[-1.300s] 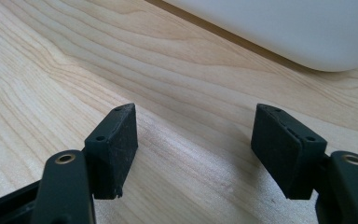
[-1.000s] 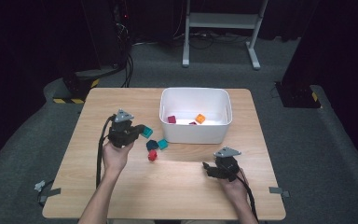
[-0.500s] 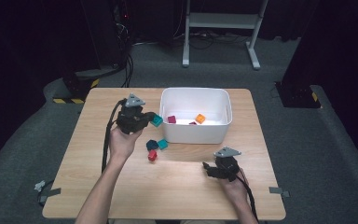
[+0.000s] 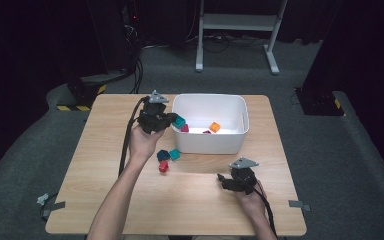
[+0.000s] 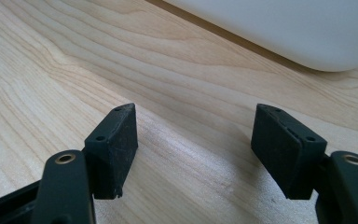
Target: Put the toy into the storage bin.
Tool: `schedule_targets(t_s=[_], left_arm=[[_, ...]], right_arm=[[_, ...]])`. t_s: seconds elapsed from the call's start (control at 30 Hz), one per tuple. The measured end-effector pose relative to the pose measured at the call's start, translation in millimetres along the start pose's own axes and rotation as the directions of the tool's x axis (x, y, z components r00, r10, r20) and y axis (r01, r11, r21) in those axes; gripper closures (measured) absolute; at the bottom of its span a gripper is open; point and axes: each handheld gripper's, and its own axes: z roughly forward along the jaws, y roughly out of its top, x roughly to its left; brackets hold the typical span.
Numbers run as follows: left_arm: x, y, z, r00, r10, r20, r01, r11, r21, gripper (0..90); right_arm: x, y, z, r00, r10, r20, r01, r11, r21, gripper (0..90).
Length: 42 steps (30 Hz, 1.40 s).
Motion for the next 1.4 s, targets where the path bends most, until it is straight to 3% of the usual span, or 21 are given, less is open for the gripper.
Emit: schedule_targets(t_s=[0.6, 1.07, 1.2, 1.4], left_arm=[[-9.9, 24.0, 32.4, 0.9999, 0.01, -0.001, -0.01, 0.9992, 0.039, 87.4], [-8.5, 24.5, 52.0, 0.9997, -0.018, -0.015, 0.019, 0.9985, 0.051, 86.8], [-6.0, 23.4, 56.0, 0.9987, -0.026, -0.044, 0.03, 0.9963, 0.081, 71.7], [-8.5, 23.3, 47.7, 0.9981, -0.014, -0.06, 0.018, 0.9981, 0.06, 62.1]], right_arm=[[-0.1, 0.0, 0.0, 1.0, 0.0, 0.001, 0.0, 1.0, 0.0, 31.5], [0.1, 0.0, 0.0, 1.0, 0.002, 0.0, -0.002, 1.0, 0.0, 31.5], [0.0, 0.0, 0.1, 1.0, 0.002, 0.001, -0.002, 1.0, 0.0, 31.5], [0.0, 0.0, 0.0, 1.0, 0.001, 0.0, -0.001, 1.0, 0.0, 31.4]])
